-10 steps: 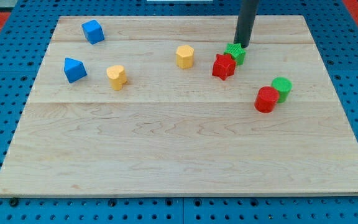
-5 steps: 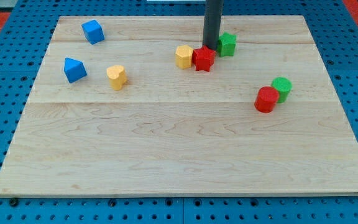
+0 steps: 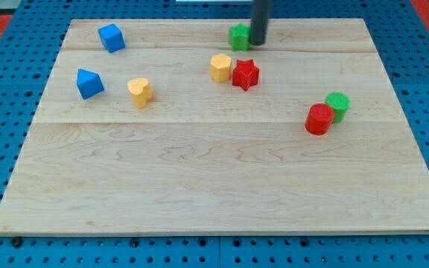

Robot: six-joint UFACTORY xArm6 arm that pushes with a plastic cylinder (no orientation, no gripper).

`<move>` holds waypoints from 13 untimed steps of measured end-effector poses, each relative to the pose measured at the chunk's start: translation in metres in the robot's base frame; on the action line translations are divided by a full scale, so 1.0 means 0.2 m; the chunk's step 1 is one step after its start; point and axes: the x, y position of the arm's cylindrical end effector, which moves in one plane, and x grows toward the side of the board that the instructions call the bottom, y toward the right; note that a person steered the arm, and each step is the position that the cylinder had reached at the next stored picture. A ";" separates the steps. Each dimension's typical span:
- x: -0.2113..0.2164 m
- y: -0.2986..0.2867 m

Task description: Move the green blocks horizontally

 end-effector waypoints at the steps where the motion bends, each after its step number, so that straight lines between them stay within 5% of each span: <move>1: 0.00 -0.07; 2: 0.06 0.50; 3: 0.36 0.87; 4: 0.93 0.87; 5: 1.10 0.78; 7: 0.69 0.54; 9: 0.86 0.61; 11: 0.21 0.75; 13: 0.39 0.52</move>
